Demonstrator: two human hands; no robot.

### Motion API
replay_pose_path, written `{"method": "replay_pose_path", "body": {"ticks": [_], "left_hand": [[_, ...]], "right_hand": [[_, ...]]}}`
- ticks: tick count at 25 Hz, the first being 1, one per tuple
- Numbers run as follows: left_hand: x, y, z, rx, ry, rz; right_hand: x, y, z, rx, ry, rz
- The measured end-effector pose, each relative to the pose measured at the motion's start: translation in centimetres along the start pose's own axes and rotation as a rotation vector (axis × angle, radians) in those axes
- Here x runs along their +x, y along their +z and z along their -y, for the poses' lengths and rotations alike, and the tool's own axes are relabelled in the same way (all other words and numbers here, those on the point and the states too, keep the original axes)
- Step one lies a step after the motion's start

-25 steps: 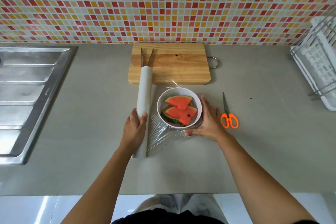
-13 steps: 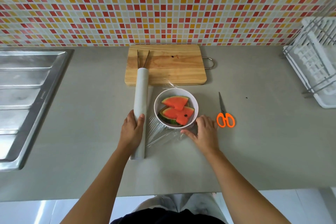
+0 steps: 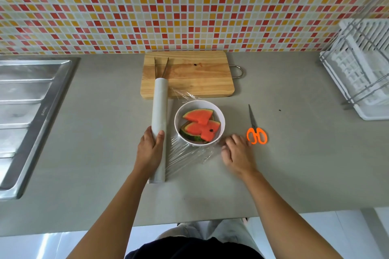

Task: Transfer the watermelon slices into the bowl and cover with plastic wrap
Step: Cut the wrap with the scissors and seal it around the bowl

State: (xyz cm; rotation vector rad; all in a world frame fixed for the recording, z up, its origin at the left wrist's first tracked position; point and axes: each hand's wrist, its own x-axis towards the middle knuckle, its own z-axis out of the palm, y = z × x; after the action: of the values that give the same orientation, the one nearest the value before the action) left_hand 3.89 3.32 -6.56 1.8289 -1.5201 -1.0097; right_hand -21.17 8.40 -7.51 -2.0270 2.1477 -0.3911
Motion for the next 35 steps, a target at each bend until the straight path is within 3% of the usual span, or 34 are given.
{"method": "replay_pose_path", "body": {"ticks": [3, 7, 13, 16, 21, 29, 35], "left_hand": [[-0.1, -0.1, -0.1, -0.007, 0.014, 0.0], [-0.1, -0.3, -0.2, -0.054, -0.025, -0.007], [-0.4, -1.2, 0.0, -0.14, -0.167, 0.028], [-0.4, -1.7, 0.4, -0.237, -0.199, 0.085], [-0.2, -1.9, 1.3, -0.343, -0.21, 0.14], [-0.8, -1.8, 0.7, -0.498, -0.178, 0.158], [-1.4, -1.4, 0.8, -0.423, -0.216, 0.072]], "right_hand": [[1.6, -1.2, -0.8, -0.006, 0.315, -0.18], [3.0, -2.3, -1.9, 0.054, 0.694, -0.084], [4.0, -3.2, -3.0, 0.136, 0.786, -0.025], [4.0, -3.4, -2.5, 0.265, 0.837, -0.108], [3.8, -4.3, 1.0, 0.557, 0.557, -0.312], [1.5, -3.3, 8.1, 1.143, 0.328, -0.058], [-0.3, -2.4, 11.7, 1.298, 0.251, 0.034]]}}
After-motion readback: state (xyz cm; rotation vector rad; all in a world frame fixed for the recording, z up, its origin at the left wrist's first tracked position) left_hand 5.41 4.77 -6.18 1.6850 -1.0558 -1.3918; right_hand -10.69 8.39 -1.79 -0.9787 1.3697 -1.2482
